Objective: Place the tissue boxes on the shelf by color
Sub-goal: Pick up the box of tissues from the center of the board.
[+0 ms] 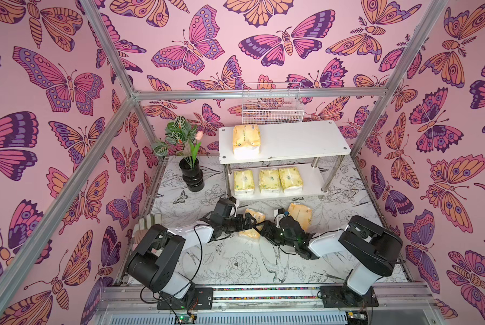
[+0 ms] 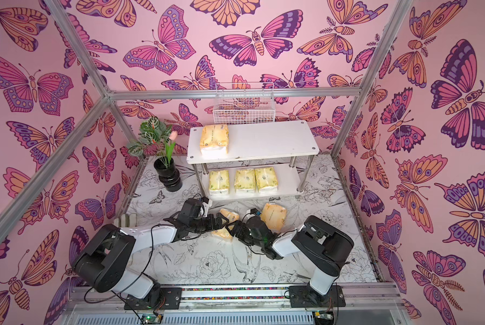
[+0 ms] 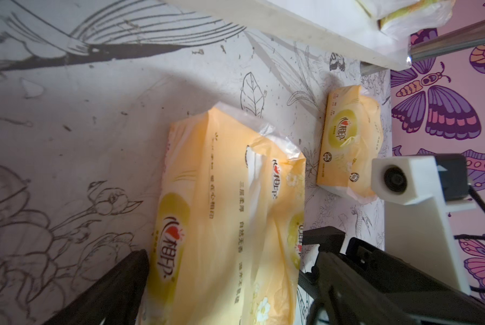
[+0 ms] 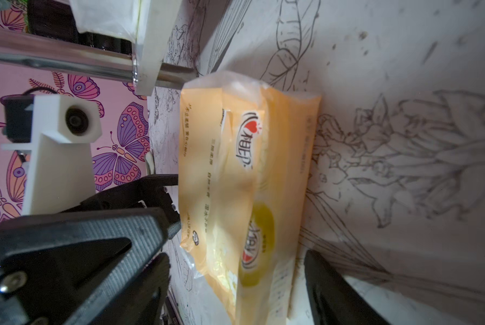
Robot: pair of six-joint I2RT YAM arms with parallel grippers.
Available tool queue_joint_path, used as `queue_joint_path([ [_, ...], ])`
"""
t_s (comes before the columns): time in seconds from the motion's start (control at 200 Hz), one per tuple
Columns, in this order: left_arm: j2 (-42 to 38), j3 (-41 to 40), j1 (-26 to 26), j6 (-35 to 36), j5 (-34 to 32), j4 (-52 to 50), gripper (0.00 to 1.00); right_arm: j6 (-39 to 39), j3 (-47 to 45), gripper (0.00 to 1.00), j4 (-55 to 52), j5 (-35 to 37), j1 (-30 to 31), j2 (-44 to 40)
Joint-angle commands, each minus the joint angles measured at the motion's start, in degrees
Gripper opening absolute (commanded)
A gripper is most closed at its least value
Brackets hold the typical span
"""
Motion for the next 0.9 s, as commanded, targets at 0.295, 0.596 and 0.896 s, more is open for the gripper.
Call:
queue_joint_path([
  [0.295,4.0,-7.8,-3.7,-8.5,1.5,14.2,0.99,5.7,-2.2,0.76,15.5,-3.1,0.5,10.1],
  [0.596,3.5,-9.4,-5.0,-10.2,0.1,16.5,1.0,4.9,-3.7,0.57,16.7,-3.7,0.5,8.4],
  [0.896,-4.7,-7.4,-4.9,-10.6,-1.8,10.5,1.0,1.7,-5.8,0.15,11.2,-7.1,0.1,-2.1],
])
